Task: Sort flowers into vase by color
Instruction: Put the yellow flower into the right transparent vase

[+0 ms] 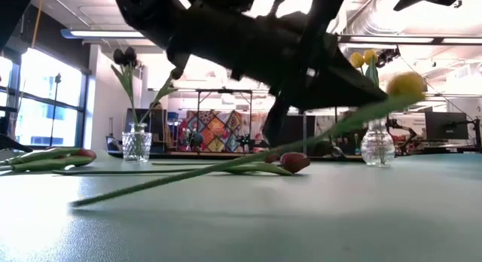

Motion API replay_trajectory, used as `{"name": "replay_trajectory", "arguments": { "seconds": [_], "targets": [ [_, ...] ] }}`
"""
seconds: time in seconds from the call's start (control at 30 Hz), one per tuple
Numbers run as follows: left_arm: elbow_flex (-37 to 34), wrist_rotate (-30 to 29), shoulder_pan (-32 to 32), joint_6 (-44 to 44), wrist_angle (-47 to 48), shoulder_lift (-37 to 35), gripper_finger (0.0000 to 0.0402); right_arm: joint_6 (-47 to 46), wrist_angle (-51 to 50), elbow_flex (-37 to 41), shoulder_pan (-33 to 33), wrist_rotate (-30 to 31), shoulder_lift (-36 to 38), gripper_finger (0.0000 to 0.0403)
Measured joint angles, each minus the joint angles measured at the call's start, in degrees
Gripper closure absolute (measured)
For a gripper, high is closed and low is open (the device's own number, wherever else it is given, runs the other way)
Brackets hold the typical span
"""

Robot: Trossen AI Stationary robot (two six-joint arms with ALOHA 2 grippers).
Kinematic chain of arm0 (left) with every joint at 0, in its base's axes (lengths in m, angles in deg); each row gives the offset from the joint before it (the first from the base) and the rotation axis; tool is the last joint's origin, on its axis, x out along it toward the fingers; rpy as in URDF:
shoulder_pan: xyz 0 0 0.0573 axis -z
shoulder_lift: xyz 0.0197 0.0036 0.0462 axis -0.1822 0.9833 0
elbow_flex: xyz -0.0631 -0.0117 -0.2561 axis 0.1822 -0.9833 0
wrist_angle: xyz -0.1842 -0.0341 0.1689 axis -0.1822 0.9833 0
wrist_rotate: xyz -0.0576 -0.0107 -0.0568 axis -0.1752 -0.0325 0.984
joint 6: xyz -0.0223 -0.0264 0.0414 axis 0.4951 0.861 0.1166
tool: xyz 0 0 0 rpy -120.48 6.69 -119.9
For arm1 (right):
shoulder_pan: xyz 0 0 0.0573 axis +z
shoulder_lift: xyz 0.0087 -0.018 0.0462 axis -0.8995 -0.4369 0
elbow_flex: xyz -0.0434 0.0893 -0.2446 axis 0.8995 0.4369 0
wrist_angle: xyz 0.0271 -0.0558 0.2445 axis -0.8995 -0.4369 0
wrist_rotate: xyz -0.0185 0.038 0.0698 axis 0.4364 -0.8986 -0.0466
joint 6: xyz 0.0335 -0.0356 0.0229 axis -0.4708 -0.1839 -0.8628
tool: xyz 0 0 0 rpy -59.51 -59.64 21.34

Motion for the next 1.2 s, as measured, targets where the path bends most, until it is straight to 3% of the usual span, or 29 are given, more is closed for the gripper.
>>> {"name": "replay_trajectory", "arguments": {
  "seconds": [0.23, 0.33, 0.5, 0.83, 1.2],
  "targets": [
    [0.04, -13.76, -3.81, -0.19, -6.87, -4.31, 0.0401, -4.99, 0.14, 0.0, 5.61, 9.67, 4.31, 0.0197],
    [0.15, -15.98, -6.04, -3.3, -11.87, -5.91, 0.0401, -6.47, 1.71, -0.03, 7.98, 14.47, 6.93, 0.0197],
    [3.37, -15.77, -8.87, -10.13, -14.74, -7.25, 0.0401, -6.97, 3.91, -0.04, 9.4, 19.46, 6.93, 0.0197],
    [13.36, -11.03, -12.21, -20.75, -11.29, -7.12, 0.0401, -6.38, 7.04, -0.04, 9.38, 23.38, 2.75, 0.0197],
    [14.71, -8.65, -13.6, -21.24, -10.53, -7.14, 0.0401, 5.54, 18.02, -0.04, 2.18, 23.17, 2.23, 0.0197]
  ]
}}
